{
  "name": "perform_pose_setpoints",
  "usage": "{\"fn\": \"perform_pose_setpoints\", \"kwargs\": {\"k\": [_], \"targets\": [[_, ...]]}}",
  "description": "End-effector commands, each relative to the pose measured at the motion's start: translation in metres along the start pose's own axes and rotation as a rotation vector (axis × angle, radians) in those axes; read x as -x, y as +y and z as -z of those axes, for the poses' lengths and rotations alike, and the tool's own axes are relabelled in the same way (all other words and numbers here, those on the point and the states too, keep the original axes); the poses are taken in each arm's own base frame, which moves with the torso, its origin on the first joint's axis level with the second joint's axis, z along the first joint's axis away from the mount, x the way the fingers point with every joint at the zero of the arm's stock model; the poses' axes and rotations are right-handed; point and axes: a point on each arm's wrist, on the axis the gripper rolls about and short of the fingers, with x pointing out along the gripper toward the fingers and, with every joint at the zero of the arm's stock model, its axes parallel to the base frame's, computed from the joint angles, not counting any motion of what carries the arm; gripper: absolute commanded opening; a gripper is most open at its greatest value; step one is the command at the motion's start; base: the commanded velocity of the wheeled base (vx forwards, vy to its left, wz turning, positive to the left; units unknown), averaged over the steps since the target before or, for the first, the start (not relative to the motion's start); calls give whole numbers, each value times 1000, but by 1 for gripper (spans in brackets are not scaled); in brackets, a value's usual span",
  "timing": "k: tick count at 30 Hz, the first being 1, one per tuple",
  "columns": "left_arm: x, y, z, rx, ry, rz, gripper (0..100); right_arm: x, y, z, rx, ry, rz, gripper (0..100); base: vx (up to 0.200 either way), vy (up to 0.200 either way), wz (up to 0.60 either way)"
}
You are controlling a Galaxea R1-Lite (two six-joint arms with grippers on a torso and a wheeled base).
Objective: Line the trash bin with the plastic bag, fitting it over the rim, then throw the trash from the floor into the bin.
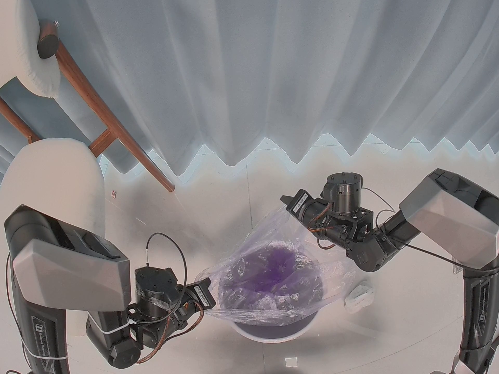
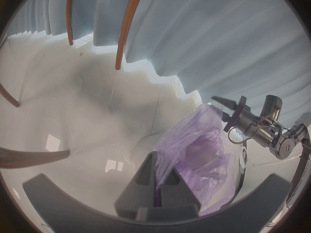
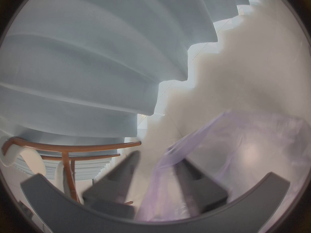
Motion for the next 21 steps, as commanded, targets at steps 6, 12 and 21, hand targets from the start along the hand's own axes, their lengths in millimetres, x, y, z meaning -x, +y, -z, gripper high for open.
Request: {"fn": "perform_pose_setpoints", "kwargs": {"k": [6, 12, 21], "targets": [[2, -2, -1, 68, -19, -4, 0, 116, 49, -29, -51, 140, -105, 100, 0, 0, 0], [4, -2, -1, 91, -23, -10, 0, 189, 27, -11, -63, 293, -71, 100, 0, 0, 0], [12, -6, -8, 113, -49, -2, 0, 221, -35, 24, 50, 341, 108, 100, 0, 0, 0]]}}
